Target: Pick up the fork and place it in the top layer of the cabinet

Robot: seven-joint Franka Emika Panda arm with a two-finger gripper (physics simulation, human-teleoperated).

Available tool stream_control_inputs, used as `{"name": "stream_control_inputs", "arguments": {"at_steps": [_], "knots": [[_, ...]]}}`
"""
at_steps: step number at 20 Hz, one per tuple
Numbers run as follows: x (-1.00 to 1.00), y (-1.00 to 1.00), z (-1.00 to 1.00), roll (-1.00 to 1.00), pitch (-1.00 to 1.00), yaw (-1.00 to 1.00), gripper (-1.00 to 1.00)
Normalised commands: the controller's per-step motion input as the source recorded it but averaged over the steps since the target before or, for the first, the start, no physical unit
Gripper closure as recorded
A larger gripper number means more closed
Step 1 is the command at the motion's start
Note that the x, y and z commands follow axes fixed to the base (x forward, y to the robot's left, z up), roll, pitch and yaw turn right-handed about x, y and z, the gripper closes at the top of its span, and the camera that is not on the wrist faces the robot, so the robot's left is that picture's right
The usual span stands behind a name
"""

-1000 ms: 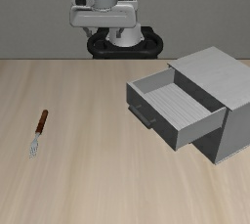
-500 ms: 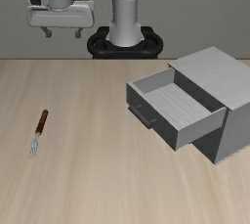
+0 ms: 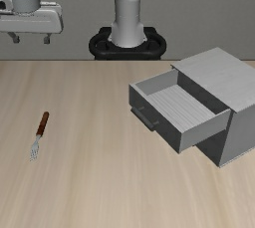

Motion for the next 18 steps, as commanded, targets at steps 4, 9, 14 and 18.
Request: {"name": "stream_control_inputs", "arguments": {"at_steps": [4, 9, 14, 18], "knots": [[1.0, 0.0, 0.0, 0.0, 0.0, 0.0, -1.0], [0.4, 0.4, -0.2, 0.0, 0.0, 0.0, -1.0], [0.0, 0.0, -1.0, 0.0, 0.0, 0.0, -1.0], [0.0, 0.0, -1.0, 0.0, 0.0, 0.0, -1.0]]}}
